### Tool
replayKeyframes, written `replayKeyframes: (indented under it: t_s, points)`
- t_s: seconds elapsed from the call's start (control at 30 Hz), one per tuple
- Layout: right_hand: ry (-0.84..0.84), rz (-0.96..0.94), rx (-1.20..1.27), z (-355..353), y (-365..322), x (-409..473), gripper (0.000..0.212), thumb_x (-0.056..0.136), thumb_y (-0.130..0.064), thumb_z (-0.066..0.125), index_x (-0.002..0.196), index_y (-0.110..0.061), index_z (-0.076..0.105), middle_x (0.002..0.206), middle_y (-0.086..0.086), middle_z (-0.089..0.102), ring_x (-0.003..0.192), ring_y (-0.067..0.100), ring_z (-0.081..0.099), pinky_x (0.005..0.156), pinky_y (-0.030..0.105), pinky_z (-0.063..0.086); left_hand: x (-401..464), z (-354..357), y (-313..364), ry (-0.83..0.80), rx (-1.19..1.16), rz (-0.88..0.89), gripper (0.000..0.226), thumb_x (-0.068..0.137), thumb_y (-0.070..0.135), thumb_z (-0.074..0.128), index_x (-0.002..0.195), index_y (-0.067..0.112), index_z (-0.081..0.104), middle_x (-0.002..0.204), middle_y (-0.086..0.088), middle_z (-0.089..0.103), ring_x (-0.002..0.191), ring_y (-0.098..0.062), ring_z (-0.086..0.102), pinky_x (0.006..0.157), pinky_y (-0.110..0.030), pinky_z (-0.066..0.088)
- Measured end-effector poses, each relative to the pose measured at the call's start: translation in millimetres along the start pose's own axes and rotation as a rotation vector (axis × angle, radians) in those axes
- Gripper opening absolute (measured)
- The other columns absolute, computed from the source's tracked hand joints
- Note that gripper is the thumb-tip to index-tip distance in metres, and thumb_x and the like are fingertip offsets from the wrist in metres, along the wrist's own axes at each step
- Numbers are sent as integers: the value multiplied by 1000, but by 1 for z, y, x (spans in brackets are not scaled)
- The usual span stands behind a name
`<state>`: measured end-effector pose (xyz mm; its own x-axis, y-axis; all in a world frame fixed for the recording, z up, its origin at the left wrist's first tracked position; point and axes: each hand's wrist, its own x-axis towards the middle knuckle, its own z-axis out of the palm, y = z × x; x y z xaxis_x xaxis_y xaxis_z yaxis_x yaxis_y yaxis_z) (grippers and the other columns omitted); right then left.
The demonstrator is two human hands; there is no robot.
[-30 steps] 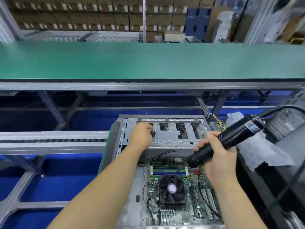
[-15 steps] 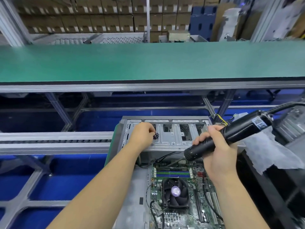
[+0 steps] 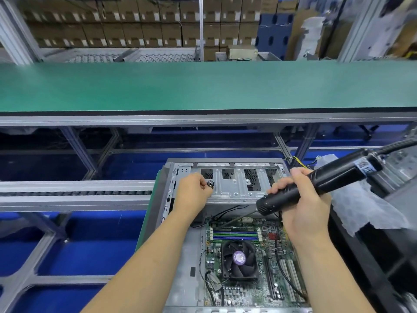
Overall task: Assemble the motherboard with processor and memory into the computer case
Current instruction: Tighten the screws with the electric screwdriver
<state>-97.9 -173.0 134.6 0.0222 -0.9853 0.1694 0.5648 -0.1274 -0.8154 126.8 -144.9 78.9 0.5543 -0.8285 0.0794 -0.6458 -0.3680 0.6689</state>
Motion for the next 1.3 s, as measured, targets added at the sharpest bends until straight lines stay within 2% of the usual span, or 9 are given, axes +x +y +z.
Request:
replayKeyframes:
  t_s: [0.13,0.23,0.5,0.67,0.73,0.8,0.87,1.0,1.3]
  points:
    - [11,-6,-8,0,1,1,11,87,-21,71,82,-28,65,60,3,59,56,22,61,76,48,50,-13,-6,4,24,-87,0,13,88,10,63,81,21,60,77,6,63,69,-10,60,55,-15,41]
    - [26,-15,-15,1,0,0,11,84,-28,76,83,-29,65,59,2,60,55,21,61,80,51,50,-36,1,5,-1,-226,-1,17,88,12,67,83,27,63,77,11,64,66,0,58,53,-8,42]
    - [25,45,84,-6,-8,-1,56,74,-56,83,103,-18,54,69,5,58,59,25,61,68,42,56,-76,24,-20,-69,-106,100,12,88,9,63,85,20,66,72,11,57,60,-1,51,60,-7,41]
    - [61,-19,-117,-1,-8,-2,45,67,-67,80,80,-24,71,66,4,67,62,26,66,74,47,59,-75,38,-46,-130,-56,-83,11,88,10,65,95,17,70,75,10,61,63,-1,53,51,-5,38]
    - [67,-33,-111,3,-10,-3,43,65,-63,82,78,-24,72,62,1,64,59,22,64,76,46,56,-74,43,-48,-177,-33,-83,12,89,9,63,95,16,71,77,8,63,66,-3,55,60,-12,47]
    - [66,-28,-37,2,-12,-2,66,65,-59,86,98,-10,58,62,1,60,60,23,60,76,46,53,-75,49,-47,-228,1,-66,13,90,10,61,96,15,71,83,5,64,71,-7,57,69,-22,53]
    - [-5,-36,0,0,-15,-2,65,67,-60,86,101,-14,54,65,1,59,64,23,59,73,44,54,-75,52,-48,-254,39,-44,13,90,9,59,94,16,70,85,5,63,75,-10,58,73,-26,54]
    - [-85,-1,82,6,-18,-8,69,61,-72,82,95,-19,54,72,6,55,69,25,55,70,38,55,-73,54,-46,-264,36,10,10,89,12,61,87,22,63,77,8,60,77,-13,59,73,-31,56]
    - [-52,-18,78,16,-10,-13,72,61,-73,81,93,-16,51,73,11,51,64,25,55,65,36,54,-75,54,-44,-216,-58,112,26,88,12,65,107,28,56,77,11,56,68,-9,52,70,-38,55]
